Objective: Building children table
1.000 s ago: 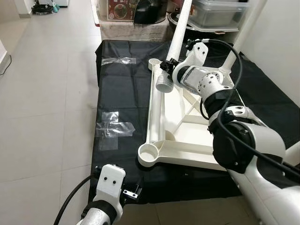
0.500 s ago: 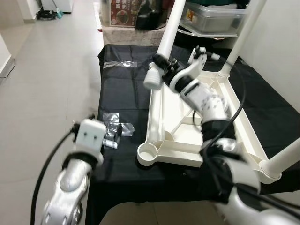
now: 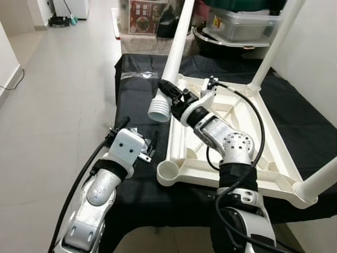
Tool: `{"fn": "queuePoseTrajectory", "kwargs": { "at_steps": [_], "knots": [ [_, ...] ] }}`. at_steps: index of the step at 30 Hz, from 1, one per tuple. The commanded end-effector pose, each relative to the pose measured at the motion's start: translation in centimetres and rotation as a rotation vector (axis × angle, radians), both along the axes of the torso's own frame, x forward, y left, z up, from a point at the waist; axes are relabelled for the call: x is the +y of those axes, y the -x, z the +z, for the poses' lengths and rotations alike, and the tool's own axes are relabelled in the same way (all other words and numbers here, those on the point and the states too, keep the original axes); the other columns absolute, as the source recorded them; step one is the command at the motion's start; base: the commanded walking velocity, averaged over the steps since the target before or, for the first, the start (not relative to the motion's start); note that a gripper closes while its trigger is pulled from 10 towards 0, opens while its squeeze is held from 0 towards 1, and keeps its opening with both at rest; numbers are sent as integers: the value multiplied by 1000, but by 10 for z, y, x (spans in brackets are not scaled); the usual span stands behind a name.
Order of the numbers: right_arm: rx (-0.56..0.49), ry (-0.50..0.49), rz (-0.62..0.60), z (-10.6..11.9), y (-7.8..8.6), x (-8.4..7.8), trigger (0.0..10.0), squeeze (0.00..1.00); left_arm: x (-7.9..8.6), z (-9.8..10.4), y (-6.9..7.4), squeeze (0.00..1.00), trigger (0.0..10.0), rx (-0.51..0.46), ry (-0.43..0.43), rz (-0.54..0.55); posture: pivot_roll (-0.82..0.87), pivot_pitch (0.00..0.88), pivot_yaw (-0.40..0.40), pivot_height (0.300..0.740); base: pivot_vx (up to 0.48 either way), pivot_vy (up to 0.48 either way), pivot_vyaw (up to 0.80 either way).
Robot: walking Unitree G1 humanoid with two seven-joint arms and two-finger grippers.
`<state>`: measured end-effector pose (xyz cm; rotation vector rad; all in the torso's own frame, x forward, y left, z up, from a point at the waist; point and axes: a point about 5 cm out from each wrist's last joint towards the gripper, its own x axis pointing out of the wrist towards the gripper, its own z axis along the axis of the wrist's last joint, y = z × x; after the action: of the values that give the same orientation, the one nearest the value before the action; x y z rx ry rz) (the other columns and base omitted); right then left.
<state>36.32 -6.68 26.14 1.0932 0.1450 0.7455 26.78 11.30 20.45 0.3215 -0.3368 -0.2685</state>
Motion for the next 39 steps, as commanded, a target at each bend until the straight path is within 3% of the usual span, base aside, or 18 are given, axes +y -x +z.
{"fn": "queuePoseTrajectory", "kwargs": {
  "at_steps": [1, 11, 21, 31, 39],
  "knots": [
    [35, -52, 44, -10, 7, 14, 0, 0, -3, -4, -1, 0, 10000, 6, -22, -7, 93, 60, -98, 740, 0, 0, 0],
    [72, -55, 89, -20, 25, 20, 0, 0, 0, 7, -8, 0, 10000, -71, -18, 45, 85, 54, -97, 740, 0, 0, 0],
    [129, -31, 53, -33, 24, 13, 0, 0, -4, 12, -6, 0, 10000, -104, -5, 38, 90, 49, -100, 740, 0, 0, 0],
    [116, -40, 72, -26, 31, 17, 0, 0, 0, 8, -11, 0, 10000, -110, -7, 67, 83, 48, -99, 740, 0, 0, 0],
    [125, -45, 61, -27, 34, 24, 0, 0, -13, 6, -11, 0, 10000, -111, 2, 37, 80, 55, -97, 740, 0, 0, 0]
  ]
}}
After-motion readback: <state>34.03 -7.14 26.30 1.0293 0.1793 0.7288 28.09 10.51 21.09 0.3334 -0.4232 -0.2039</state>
